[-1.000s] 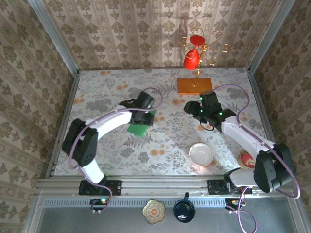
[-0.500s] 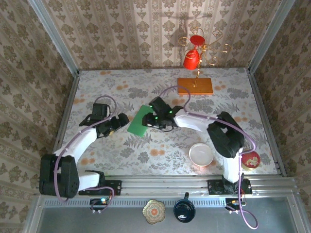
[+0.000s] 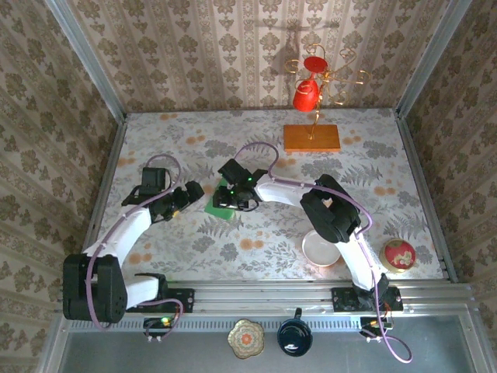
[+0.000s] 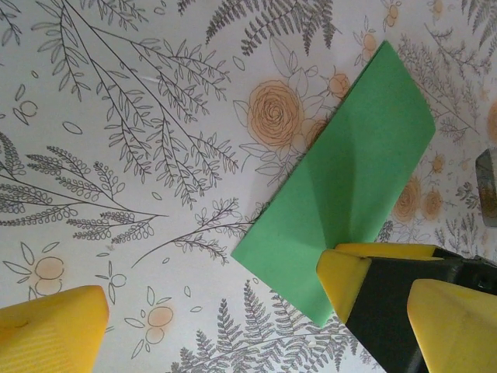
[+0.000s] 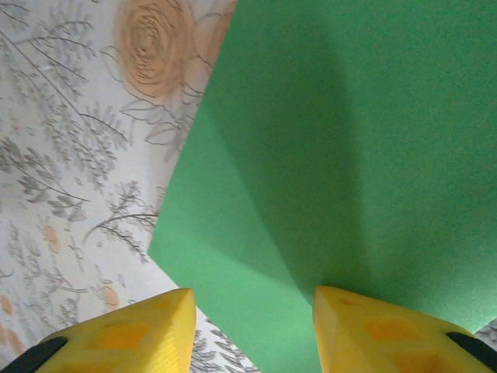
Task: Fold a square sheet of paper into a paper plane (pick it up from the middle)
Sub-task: Move the paper to the center of the table, then third fold the triangle at the center of the table.
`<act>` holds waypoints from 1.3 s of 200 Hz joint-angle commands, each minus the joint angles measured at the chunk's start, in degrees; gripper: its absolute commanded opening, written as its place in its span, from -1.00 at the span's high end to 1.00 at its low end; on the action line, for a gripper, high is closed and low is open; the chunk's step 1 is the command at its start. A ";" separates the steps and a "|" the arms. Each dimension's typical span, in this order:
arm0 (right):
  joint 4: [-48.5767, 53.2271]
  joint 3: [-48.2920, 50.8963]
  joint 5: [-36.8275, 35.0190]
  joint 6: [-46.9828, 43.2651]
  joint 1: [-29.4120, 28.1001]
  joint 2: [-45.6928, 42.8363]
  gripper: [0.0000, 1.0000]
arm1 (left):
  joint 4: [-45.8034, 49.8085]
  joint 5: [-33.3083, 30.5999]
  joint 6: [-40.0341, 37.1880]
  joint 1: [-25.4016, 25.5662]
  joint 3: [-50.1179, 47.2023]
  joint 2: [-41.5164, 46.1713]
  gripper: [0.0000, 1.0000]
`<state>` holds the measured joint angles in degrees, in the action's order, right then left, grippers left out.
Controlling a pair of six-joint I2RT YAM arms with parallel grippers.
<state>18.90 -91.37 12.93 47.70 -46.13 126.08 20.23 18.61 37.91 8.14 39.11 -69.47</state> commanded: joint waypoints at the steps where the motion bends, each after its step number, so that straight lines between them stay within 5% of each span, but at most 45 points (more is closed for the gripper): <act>1: 5.67 1.61 0.30 -3.66 1.34 0.15 0.09 | -0.31 2.60 -0.29 -0.41 1.18 -1.44 -1.00; 77: 11.59 15.67 2.25 -20.06 4.78 -8.63 0.09 | -0.17 3.35 -3.20 4.36 3.92 -6.59 -1.00; 151: -14.37 30.57 -4.39 11.30 6.45 -22.92 0.02 | -0.95 9.40 -3.06 10.93 5.98 -11.02 -0.98; 205: -17.15 30.57 -1.24 12.43 7.48 -19.66 0.19 | -0.53 11.47 -3.31 14.01 7.85 -14.18 -0.91; 260: -14.00 27.66 -1.68 12.25 8.07 -16.55 0.21 | 0.77 11.48 -3.22 17.40 10.37 -17.95 -0.64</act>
<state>3.62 -62.00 11.99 58.98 -38.41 108.20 19.53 28.84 35.14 24.73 47.62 -86.83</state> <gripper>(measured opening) 0.397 0.830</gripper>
